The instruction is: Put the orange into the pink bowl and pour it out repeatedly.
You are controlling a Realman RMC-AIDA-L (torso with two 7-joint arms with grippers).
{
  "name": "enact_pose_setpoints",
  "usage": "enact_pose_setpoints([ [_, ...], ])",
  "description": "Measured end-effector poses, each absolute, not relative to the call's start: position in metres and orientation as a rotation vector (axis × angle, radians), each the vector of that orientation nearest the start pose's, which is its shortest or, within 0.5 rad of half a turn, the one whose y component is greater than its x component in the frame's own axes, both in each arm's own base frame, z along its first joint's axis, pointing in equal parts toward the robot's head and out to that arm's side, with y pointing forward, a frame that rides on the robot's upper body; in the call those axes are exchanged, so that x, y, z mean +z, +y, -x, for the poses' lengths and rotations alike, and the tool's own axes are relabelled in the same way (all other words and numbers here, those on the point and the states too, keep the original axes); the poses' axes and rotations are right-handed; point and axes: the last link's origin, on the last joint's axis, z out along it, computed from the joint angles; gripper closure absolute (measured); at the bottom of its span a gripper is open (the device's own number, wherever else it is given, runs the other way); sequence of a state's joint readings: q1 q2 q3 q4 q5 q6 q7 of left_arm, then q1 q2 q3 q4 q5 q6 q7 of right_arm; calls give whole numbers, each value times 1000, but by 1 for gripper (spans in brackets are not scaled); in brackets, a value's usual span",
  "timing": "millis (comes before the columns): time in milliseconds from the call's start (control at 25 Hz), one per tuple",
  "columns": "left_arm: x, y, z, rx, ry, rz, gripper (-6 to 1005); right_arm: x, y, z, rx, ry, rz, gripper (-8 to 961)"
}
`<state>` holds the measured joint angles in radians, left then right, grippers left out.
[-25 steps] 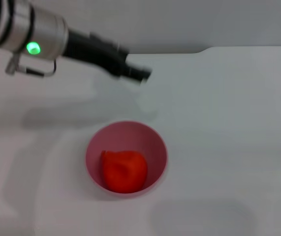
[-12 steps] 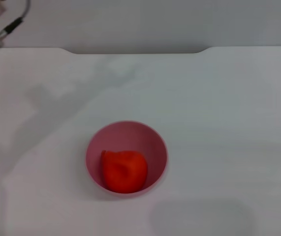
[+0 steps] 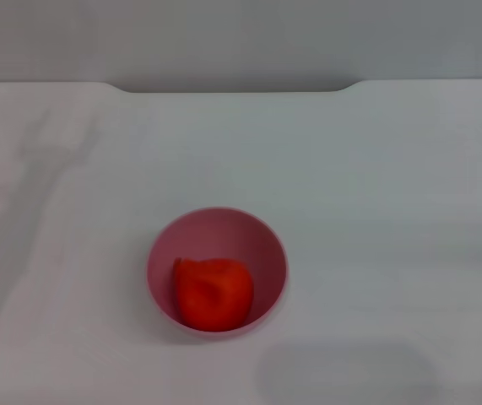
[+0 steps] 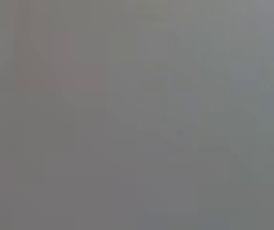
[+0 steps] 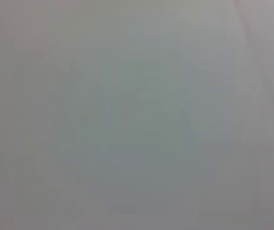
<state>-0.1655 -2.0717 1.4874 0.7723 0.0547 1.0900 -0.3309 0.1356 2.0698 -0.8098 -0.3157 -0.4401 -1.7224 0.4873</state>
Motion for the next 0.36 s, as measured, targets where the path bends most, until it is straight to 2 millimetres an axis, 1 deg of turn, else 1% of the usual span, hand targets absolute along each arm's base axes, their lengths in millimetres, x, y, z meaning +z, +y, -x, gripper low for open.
enact_pose_setpoints([
  [160,76,323,306,-871,-335,1391,201,129,223,-367,953,196,1118,299],
  [280,73,313,324,-836,-379,1372,201,130,225,-369,942,204,1106,299],
  [360,72,307,330,-823,-388,1364,201,130,226,-370,930,202,1102,299],
])
